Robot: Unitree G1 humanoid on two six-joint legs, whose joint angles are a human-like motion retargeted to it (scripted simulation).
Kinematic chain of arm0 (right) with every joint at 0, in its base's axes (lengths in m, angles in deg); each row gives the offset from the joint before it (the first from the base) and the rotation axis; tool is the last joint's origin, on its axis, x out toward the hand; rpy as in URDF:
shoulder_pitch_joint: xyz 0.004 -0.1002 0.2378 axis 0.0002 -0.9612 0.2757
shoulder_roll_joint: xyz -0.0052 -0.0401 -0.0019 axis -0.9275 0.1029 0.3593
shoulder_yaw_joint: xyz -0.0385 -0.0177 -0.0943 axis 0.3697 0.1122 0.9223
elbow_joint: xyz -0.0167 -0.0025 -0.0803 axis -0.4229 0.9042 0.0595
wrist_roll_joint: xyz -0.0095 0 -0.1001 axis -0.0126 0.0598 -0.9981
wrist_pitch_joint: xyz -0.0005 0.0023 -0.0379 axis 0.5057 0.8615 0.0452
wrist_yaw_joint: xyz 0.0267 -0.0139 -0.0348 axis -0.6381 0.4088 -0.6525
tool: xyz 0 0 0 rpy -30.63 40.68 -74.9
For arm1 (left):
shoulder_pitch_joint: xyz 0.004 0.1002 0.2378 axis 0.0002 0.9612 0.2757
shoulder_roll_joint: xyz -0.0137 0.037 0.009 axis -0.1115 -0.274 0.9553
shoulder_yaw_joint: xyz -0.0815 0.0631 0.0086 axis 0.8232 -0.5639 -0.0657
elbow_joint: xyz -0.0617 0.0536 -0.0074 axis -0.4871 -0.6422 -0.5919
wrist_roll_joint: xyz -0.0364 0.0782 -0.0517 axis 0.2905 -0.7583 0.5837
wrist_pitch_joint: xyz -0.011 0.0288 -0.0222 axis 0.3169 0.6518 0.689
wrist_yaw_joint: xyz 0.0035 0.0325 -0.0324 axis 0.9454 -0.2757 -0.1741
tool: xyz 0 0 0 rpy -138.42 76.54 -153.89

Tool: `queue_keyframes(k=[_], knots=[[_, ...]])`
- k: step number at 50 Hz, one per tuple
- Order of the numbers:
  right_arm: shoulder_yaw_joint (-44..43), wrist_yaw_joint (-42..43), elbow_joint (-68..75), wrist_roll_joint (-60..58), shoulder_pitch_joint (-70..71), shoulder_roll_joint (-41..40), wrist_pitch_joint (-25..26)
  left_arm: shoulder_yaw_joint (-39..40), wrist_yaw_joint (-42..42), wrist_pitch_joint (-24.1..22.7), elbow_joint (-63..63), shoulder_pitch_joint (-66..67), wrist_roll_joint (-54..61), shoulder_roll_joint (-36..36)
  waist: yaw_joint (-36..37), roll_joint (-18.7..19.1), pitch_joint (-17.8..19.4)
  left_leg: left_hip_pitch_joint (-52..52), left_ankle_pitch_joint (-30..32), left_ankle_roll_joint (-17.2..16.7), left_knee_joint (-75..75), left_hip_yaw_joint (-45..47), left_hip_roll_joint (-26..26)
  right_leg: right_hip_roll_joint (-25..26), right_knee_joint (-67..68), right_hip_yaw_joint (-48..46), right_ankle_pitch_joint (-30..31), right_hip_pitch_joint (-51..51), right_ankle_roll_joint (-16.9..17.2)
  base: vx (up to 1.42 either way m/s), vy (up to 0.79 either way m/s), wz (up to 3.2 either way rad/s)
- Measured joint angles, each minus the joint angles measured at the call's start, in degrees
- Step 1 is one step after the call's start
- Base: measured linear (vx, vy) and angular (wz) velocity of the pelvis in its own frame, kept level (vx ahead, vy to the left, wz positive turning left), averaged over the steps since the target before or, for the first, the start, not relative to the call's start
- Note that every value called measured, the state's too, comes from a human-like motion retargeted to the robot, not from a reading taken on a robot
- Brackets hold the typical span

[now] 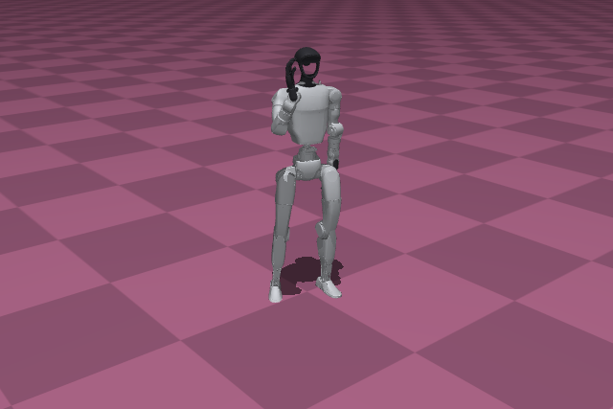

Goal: Upper body actions

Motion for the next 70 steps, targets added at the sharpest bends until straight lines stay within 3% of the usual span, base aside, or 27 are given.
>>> queue_keyframes(k=[30,47,58,65,70], knots=[[-1.61,3.98,1.25,-0.56,4.08,0.85,0.08,0.17,0.1,0.02,-0.42,0.17,-0.12,-0.29,0.26,-0.25,-0.84,-0.19,-0.05,0.24,-0.11,0.55,-0.07,0.24,0.03,0.4,0.04,-0.44,-0.07,0.0,0.0,0.0],[4.39,3.76,32.54,4.95,31.47,11.51,4.71,-0.75,-0.13,0.27,-0.56,-0.48,-0.63,-1.67,2.5,-1.26,-0.63,-0.53,0.24,-0.13,0.13,1.68,0.31,0.03,-0.07,1.69,0.31,-0.71,0.0,0.0,0.0,0.0],[2.67,4.28,27.75,6.6,27.46,10.9,3.9,0.25,-0.39,0.15,-0.59,-0.4,-0.13,-1.18,1.0,-0.55,-0.7,-0.66,0.12,0.06,0.0,1.0,0.38,0.41,-0.06,0.97,0.15,-0.78,0.01,0.0,0.0,0.0],[-1.65,-4.49,14.29,10.66,17.3,6.15,1.7,0.58,-0.05,0.06,-0.19,-0.32,-0.55,-0.72,1.17,-0.09,-0.38,-0.29,0.16,0.86,-0.43,1.94,0.04,1.05,-0.07,1.8,0.26,-0.8,-0.11,0.0,0.0,0.0],[-6.0,-24.42,3.85,12.14,6.27,0.23,1.3,1.24,-0.12,0.08,-0.33,-0.08,-0.03,-0.54,-0.25,0.28,-0.54,-0.06,0.01,1.12,-0.73,1.55,-0.21,1.2,0.02,1.32,0.2,-0.87,-0.13,0.0,0.0,0.0]])
